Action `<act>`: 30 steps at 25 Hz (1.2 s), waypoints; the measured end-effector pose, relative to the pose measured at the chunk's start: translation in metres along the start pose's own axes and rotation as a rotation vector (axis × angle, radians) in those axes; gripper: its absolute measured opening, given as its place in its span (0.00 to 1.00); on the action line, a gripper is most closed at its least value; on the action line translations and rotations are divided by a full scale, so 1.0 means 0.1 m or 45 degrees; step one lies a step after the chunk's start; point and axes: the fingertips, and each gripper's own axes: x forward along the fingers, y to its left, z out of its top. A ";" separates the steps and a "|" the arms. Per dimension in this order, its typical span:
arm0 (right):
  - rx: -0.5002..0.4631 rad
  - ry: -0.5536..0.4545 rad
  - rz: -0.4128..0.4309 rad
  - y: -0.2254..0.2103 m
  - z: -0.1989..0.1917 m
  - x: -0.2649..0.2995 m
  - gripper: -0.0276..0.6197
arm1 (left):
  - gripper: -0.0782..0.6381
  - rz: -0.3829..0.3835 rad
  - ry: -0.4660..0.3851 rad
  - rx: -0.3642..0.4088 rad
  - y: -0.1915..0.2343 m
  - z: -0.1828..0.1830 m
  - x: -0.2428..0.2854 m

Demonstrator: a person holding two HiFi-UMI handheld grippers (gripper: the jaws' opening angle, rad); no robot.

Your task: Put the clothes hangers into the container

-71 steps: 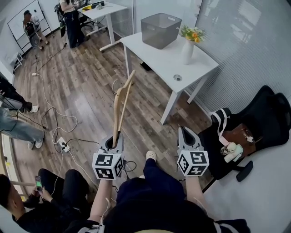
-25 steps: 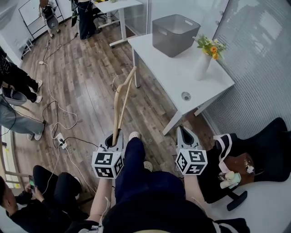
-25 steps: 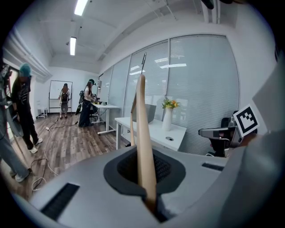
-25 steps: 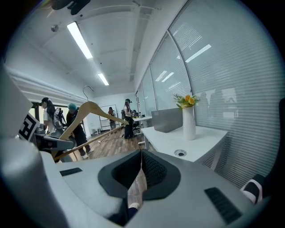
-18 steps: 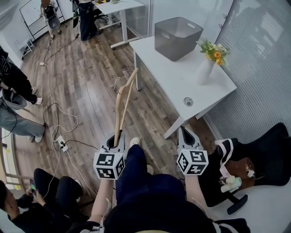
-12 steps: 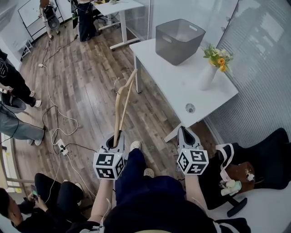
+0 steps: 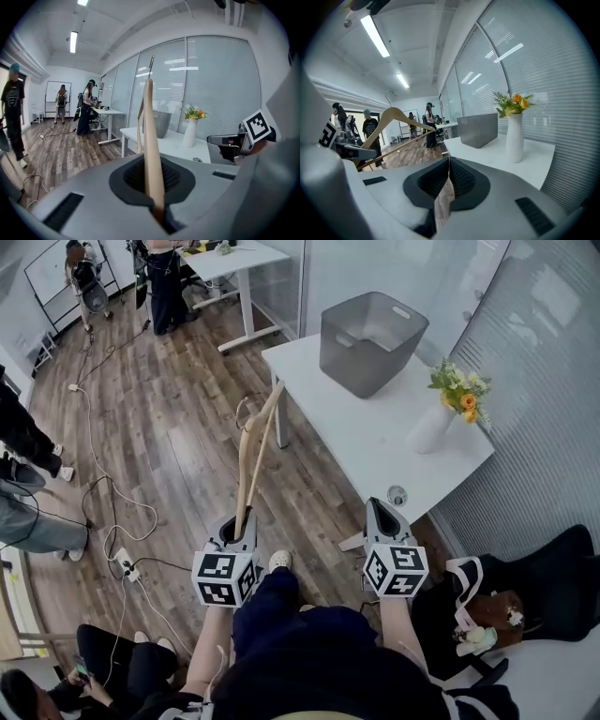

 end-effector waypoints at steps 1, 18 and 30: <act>0.003 -0.001 -0.005 0.00 0.04 0.07 0.09 | 0.12 -0.009 0.002 0.003 0.04 0.05 0.06; 0.029 0.000 -0.074 0.13 0.33 1.01 0.09 | 0.12 -0.088 0.031 0.034 0.73 0.45 0.82; 0.044 -0.035 -0.137 0.23 0.40 1.33 0.09 | 0.12 -0.141 0.029 0.077 1.08 0.56 1.06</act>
